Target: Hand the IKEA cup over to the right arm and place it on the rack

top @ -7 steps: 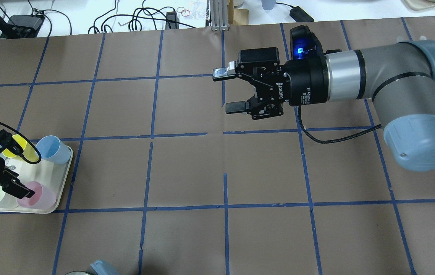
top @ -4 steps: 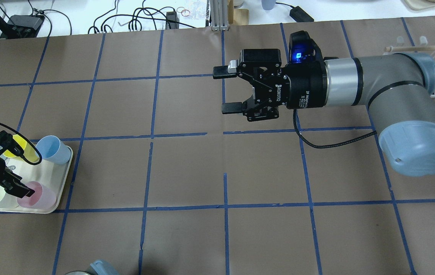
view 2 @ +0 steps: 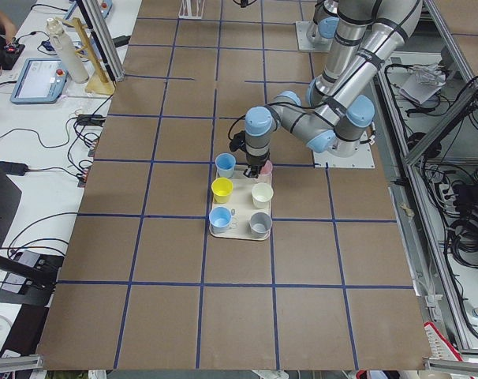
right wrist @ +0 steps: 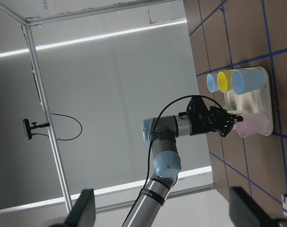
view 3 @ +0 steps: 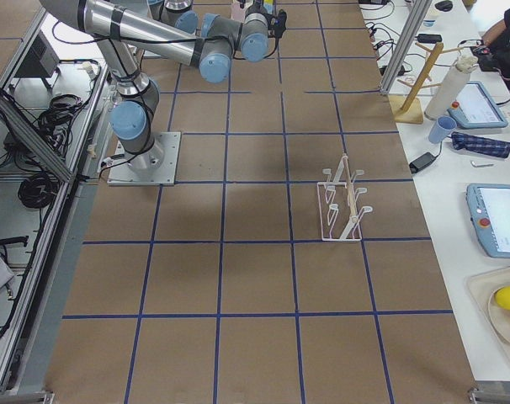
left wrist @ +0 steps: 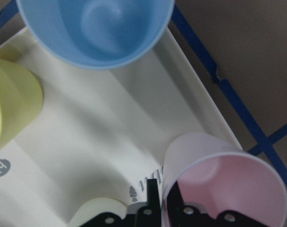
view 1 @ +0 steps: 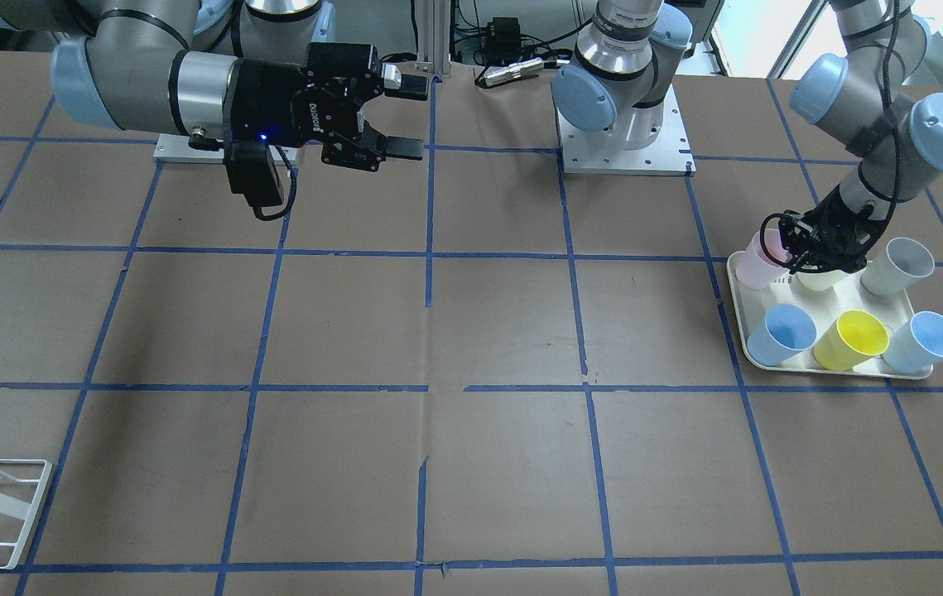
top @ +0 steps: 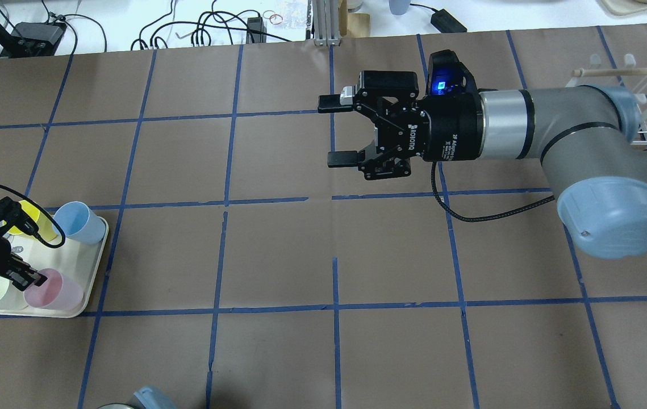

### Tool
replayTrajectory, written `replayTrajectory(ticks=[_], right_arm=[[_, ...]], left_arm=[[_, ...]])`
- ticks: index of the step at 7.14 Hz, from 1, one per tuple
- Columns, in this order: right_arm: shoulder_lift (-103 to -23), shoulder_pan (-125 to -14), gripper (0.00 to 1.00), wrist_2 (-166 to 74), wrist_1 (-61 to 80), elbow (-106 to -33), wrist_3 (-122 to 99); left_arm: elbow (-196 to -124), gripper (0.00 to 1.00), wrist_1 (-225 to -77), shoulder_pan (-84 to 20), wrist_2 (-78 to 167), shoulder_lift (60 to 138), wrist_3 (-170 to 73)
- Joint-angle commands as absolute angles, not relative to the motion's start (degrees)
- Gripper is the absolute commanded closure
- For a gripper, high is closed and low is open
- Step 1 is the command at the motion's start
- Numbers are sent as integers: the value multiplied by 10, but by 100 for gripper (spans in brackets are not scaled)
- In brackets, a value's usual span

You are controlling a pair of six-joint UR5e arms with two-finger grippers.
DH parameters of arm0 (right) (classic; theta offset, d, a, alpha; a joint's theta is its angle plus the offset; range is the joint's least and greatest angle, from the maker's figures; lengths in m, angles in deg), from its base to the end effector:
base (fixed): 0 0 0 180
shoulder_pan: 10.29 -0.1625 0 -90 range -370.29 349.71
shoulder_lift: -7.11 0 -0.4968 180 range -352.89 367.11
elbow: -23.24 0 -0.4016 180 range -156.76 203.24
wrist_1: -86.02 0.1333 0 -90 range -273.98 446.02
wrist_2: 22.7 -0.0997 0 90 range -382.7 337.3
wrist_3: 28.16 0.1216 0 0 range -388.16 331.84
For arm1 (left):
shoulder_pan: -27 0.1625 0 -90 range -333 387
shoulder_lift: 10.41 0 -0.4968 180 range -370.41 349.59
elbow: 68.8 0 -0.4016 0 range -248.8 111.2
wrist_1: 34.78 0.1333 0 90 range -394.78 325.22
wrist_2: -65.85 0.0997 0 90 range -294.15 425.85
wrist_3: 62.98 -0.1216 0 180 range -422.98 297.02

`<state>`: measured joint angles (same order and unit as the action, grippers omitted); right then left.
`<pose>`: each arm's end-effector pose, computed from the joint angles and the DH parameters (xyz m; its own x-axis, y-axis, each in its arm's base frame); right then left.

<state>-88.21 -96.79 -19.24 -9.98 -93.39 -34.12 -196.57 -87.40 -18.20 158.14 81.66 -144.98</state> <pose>0.2284 -0.4371 0.4778 -0.0500 0.1653 -0.9850 0.0540 0.9852 0.1626 0.2053 -0.3890 0.2760 -0.7960 0.6042 0.0369 0.6053 0.7947 0.0455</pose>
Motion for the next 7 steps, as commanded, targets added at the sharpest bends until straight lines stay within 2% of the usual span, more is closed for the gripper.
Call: replayTrajectory(ticks=[1,3,5,7], right_arm=[[-877,-969,0,-205,-98,-935,-352],[-877,-971,0,-204,-97,-942,-355],[-877,-970,0,-205,-97,-941,-368],[-872,-970,0,-230,-98,-942,-387]], left_arm=[[-1956,100,-914,-181,1559,803,-1449],[-1922,100,-985,-181,1539,771,-1449],[-1823,100,-1202,-182,1477,752,-1445],[-1774,100,-1364,-188,1387,741,-1386]])
